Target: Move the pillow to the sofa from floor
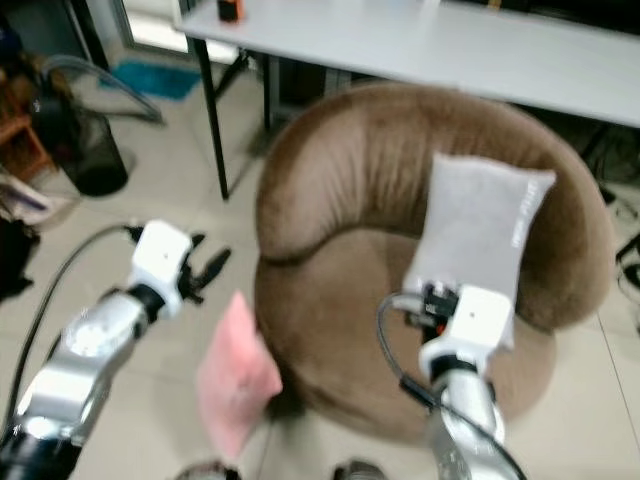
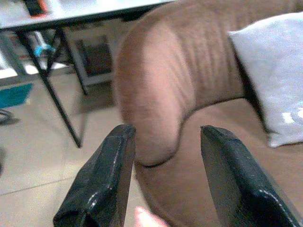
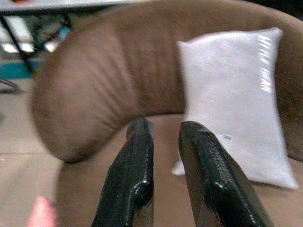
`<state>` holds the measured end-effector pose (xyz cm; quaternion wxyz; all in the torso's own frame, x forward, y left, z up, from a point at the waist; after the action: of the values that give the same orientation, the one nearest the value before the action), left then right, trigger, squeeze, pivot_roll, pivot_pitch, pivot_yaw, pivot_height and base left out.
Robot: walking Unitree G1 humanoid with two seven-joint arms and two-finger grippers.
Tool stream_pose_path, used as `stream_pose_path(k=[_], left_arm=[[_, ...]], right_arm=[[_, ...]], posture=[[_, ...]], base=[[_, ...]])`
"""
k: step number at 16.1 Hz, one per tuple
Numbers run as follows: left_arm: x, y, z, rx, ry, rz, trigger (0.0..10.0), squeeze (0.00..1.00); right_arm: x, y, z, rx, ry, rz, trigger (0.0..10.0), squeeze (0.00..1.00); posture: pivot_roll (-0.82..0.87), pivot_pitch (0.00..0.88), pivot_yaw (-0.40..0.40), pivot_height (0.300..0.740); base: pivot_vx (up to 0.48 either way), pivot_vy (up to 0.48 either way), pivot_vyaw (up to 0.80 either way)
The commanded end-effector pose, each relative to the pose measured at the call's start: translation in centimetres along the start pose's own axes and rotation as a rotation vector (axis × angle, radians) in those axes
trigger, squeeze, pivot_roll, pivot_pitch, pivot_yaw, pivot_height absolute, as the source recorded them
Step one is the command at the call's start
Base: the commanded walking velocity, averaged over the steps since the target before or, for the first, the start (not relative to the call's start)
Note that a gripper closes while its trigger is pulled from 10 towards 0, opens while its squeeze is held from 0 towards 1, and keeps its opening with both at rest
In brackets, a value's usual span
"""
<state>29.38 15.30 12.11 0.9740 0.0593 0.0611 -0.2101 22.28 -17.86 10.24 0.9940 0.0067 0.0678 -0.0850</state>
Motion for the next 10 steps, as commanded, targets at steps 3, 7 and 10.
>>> stream_pose_path(k=[3,7,10], left_arm=[[1.3,-0.9,0.3,0.037,-0.015,-0.051,10.0,0.00],[2.1,-0.7,0.9,0.047,-0.033,-0.065,10.0,0.00],[2.5,-0.4,0.9,0.058,-0.034,-0.072,10.0,0.00]], right_arm=[[-0.4,-1.9,-1.1,0.004,0.055,-0.090,10.0,0.00],[-0.8,-2.2,-1.5,0.041,0.073,-0.132,10.0,0.00],[-1.3,-2.2,-1.7,0.053,0.086,-0.148,10.0,0.00]], posture=[[0.01,0.046,-0.043,0.740],[0.01,0.033,-0.022,0.740],[0.00,0.037,-0.010,0.740]], base=[[0.000,0.434,-0.80],[0.000,0.434,-0.80],[0.000,0.435,-0.80]])
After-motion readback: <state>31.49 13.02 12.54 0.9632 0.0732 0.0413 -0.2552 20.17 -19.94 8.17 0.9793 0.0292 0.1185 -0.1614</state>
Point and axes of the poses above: a point about 5 cm out from each wrist's last joint towards the gripper, its own x axis pointing out of the wrist towards the gripper, its own z axis along the axis of the wrist's last joint, y = z × x, the point moved 1 cm from there along x, pointing out of the wrist towards the gripper, and after that the axes turned 8 degrees about -x, right-handed, at the moved point
